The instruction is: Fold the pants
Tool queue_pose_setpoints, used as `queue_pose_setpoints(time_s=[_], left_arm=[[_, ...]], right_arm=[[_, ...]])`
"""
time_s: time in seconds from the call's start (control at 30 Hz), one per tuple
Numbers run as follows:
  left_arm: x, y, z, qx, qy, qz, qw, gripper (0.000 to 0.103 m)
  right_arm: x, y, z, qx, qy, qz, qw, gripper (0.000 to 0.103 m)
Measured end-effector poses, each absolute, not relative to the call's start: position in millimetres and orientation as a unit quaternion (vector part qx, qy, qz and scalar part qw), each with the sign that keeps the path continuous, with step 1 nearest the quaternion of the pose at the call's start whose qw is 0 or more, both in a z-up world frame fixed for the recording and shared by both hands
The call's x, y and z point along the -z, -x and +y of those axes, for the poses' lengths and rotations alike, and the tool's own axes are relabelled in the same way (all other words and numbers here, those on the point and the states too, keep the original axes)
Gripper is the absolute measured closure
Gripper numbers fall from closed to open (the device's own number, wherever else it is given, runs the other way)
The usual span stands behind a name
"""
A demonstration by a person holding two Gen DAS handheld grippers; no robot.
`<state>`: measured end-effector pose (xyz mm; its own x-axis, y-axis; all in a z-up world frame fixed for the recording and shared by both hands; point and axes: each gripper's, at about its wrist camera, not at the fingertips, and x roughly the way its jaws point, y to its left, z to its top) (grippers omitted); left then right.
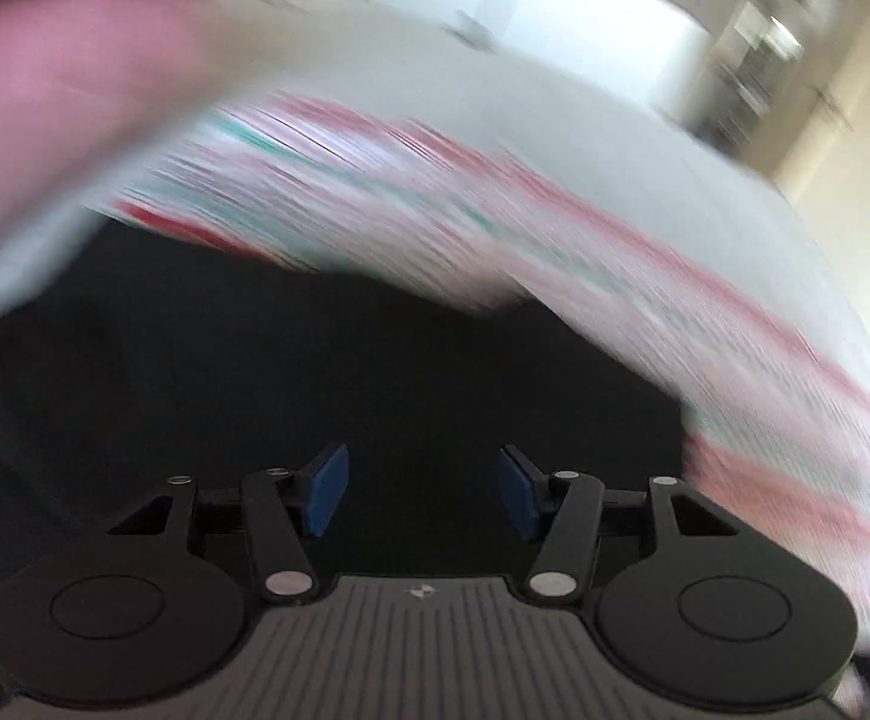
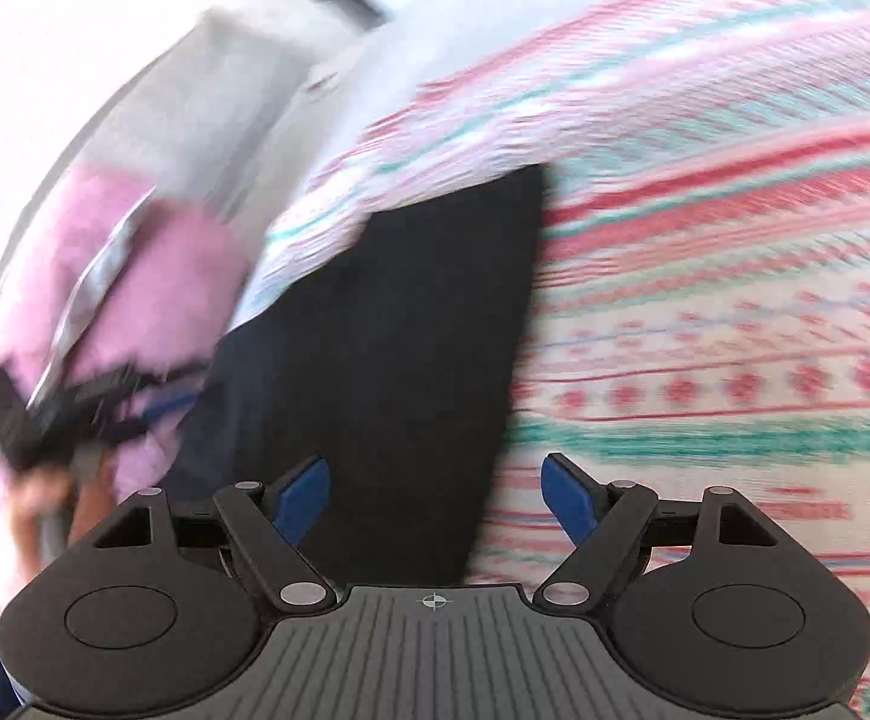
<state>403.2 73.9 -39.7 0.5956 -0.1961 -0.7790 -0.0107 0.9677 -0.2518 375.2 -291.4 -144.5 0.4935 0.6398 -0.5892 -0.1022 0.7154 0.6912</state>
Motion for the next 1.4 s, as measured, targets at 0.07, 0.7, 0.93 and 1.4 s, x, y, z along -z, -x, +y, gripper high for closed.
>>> queue_pose_setpoints(time_s=[0.07, 0.7, 0.93, 1.4], left_arm=[[52, -398, 35, 0.099, 0.115, 0.474, 0.868, 0.045], [125, -392, 13, 0.156, 0.192, 0.492, 0.834, 0.044], [89, -411, -39, 0.155, 0.064, 0.473, 0.865, 0.04], [119, -457, -176, 0.109, -0.287, 0.494, 0.813, 0.098]], right_arm=[[158, -378, -297, -0.21, -0.306, 0.468, 0.802, 0.035], [219, -367, -263, -0.261, -0.413, 0.487, 0.724, 0.06], [219, -352, -248, -0.244, -0.419, 0.433, 0.76, 0.062], [207, -348, -239, -0.222, -0.378, 0.428, 0.791, 0.093]])
